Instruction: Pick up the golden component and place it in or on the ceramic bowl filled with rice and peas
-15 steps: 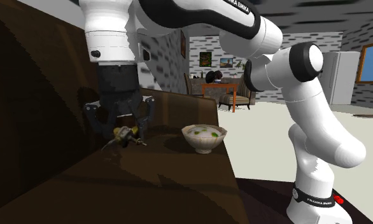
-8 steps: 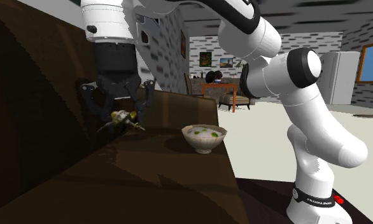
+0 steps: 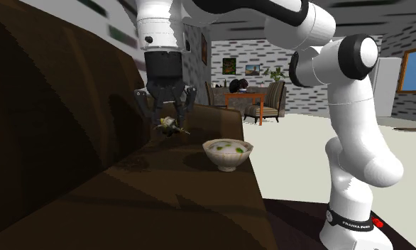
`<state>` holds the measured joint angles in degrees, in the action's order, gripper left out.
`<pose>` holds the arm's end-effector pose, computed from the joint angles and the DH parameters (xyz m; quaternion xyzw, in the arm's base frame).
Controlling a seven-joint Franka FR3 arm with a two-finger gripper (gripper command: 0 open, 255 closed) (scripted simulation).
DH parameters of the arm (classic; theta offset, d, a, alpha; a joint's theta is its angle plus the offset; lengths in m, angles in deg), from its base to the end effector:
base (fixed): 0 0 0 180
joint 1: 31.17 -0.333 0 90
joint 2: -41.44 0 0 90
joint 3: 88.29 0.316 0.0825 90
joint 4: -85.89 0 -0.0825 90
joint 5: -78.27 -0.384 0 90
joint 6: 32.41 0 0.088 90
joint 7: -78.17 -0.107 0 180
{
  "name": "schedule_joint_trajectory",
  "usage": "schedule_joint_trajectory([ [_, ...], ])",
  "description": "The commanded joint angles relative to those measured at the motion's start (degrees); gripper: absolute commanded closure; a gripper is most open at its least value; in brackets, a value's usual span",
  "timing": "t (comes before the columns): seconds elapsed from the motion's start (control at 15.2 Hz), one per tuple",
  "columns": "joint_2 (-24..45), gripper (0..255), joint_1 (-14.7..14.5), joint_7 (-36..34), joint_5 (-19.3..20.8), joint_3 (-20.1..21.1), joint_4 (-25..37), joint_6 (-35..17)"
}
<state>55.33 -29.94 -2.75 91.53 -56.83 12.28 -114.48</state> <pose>0.5568 0.2413 0.6227 0.8946 -0.4427 0.0254 0.0550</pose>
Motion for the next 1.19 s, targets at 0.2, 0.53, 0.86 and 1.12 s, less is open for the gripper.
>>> schedule_joint_trajectory([
  [0.2,-11.9,255,6.8,7.5,-5.9,-2.5,-14.7,-5.3],
  [0.53,-21.4,255,10.5,15.5,-9.7,-6.9,-25.1,-8.1],
  [0.86,-28.9,255,12.9,23.3,-11.4,-11.8,-33.1,-9.6],
  [1.12,-33.7,255,14.4,29.2,-11.5,-16.0,-38.1,-10.5],
])
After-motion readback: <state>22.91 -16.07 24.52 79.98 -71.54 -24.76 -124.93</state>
